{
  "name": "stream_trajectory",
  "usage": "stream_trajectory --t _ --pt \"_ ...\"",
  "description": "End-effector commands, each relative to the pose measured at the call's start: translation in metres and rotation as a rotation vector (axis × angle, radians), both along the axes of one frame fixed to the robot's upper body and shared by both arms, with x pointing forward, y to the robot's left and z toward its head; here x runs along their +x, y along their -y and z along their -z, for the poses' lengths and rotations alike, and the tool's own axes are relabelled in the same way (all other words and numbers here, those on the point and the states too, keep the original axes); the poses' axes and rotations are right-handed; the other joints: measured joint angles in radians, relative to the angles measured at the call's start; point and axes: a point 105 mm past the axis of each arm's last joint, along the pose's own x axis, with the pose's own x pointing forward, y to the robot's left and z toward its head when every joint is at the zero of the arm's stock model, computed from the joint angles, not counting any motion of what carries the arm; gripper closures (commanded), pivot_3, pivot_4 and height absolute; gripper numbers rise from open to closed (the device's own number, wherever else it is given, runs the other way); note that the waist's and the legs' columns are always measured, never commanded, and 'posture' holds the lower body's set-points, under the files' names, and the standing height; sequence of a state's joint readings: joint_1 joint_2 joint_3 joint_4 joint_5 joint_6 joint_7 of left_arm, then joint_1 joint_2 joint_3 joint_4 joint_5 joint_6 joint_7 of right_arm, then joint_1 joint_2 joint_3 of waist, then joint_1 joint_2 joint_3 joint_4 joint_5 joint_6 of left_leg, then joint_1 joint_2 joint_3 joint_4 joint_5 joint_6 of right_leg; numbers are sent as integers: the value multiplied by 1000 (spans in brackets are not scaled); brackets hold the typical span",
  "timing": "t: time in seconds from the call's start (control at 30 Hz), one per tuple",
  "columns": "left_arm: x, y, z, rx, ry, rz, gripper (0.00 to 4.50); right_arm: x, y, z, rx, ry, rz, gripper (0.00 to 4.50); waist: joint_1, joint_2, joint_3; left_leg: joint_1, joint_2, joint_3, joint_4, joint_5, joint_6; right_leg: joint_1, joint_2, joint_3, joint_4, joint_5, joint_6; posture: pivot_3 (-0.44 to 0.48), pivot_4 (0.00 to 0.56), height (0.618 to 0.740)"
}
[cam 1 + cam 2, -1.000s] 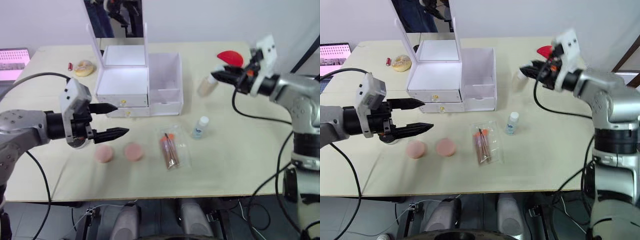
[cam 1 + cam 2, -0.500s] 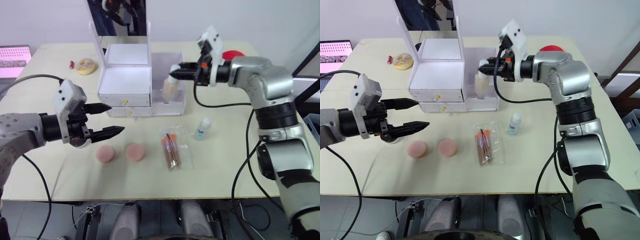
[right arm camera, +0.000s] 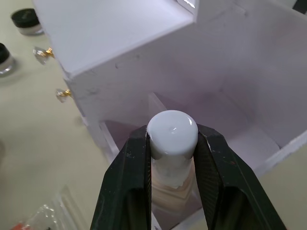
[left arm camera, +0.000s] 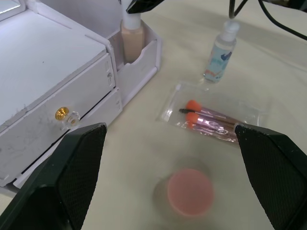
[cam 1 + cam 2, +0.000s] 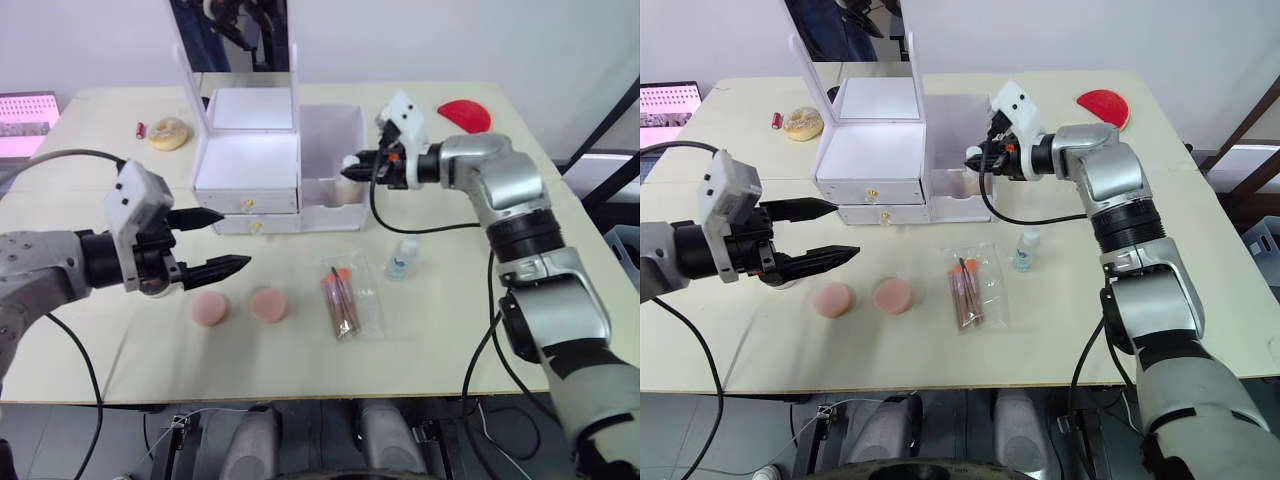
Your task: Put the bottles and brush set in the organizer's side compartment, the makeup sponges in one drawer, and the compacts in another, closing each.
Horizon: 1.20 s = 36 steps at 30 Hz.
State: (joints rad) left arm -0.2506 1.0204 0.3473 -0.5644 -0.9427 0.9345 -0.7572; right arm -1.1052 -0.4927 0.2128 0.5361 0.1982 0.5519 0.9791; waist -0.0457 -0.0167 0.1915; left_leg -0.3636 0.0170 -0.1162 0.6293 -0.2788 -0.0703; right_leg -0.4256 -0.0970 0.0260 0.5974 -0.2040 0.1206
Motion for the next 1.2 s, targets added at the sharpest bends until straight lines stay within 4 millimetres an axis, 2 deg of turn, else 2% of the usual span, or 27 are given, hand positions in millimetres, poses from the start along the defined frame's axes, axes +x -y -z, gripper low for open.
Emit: stream_trajectory --t 0.03,0.33,0.37,0.47,0.53,0.57,0.7,0.8,0.9,1.03,1.2 --pt "-2 0 -11 12 50 2 0 0 0 -9 11 45 -4 3772 0 0 0 0 0 0 0 0 0 0 0 0 0 0 0 0 150 739" --pt "-1 1 -13 9 52 10 0 2 4 5 -12 26 19 3772 1 0 0 0 0 0 0 0 0 0 0 0 0 0 0 0 150 739" --pt "-1 1 -13 9 52 10 0 2 4 6 -12 26 18 2713 1 0 0 0 0 0 0 0 0 0 0 0 0 0 0 0 150 739" --pt "-1 1 -13 9 51 11 0 0 4 3 -3 29 11 1429 0 0 0 0 0 0 0 0 0 0 0 0 0 0 0 0 150 739" --pt "0 0 -13 9 51 11 0 -1 4 -1 8 34 7 326 0 0 0 0 0 0 1 0 0 0 0 0 0 0 0 0 150 739" --pt "0 0 -13 8 50 11 0 -2 5 -4 14 38 4 14 0 0 0 0 0 0 1 0 0 0 0 0 0 0 0 0 150 739" --pt "1 -3 -13 10 56 11 0 -12 12 -33 60 72 -17 14 1 0 0 0 0 0 1 0 0 0 0 0 1 0 0 0 150 739" --pt "1 -18 -16 7 75 -12 0 -28 38 -65 126 103 -3 14 3 0 0 0 0 0 0 0 0 0 0 0 0 0 0 0 150 739" --pt "0 -40 -14 1 61 -55 0 -43 62 -76 145 108 18 14 2 0 0 -1 0 0 -1 0 0 0 0 0 -1 0 0 0 150 739" --pt "-5 -99 2 36 3 -191 0 -66 119 -76 154 91 106 14 2 0 0 0 0 0 -1 -1 2 0 0 0 -1 -3 -3 0 150 739" --pt "-11 -163 21 71 -23 -372 0 -101 165 -48 166 68 101 14 1 0 0 0 0 1 0 -1 2 0 0 0 0 -3 -3 0 150 739"
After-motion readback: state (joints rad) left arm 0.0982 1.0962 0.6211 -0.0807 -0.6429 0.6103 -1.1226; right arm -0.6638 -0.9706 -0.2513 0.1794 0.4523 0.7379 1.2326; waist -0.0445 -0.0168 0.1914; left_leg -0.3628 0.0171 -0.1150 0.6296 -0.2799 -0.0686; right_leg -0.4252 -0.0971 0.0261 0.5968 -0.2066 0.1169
